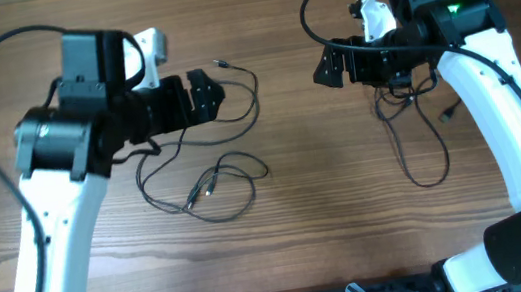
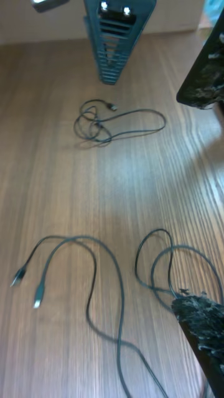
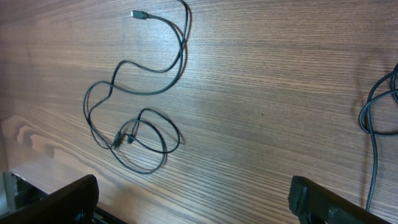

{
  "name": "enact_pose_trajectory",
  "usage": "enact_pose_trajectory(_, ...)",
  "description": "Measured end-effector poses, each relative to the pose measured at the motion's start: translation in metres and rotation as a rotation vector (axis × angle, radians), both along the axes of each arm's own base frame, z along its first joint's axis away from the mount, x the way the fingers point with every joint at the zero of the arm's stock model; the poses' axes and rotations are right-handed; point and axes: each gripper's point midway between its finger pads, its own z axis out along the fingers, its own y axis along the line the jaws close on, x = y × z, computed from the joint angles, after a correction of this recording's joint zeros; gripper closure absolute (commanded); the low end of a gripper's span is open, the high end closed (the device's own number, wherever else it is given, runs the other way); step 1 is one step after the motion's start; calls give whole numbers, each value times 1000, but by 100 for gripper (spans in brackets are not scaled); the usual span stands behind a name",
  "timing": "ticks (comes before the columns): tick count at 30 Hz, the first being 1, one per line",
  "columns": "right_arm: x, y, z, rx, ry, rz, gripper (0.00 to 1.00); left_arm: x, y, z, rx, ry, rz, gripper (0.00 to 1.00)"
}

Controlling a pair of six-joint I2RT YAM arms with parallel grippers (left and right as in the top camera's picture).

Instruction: Untangle cables

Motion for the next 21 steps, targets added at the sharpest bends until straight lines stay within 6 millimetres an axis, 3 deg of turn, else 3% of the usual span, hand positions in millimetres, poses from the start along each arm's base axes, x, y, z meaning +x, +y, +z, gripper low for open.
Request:
enact_pose_trajectory(3, 0, 0, 0, 0, 0, -2, 0, -6, 15, -9, 59, 53, 77, 0)
enact_pose_trajectory(7, 1, 0, 0, 7, 12, -27, 0, -11, 48, -48, 224, 219, 248, 0)
enact_pose_trajectory(13, 0, 3, 0, 10, 20, -36, 0, -4, 84, -86, 364, 342, 467, 0)
enact_pose_trajectory(18, 0, 4, 0, 11, 18, -35, 0, 4, 108, -103, 402, 387, 576, 0)
enact_pose_trajectory(21, 1, 4, 0, 7, 14, -40, 0, 6, 134, -109, 452, 410, 657, 0)
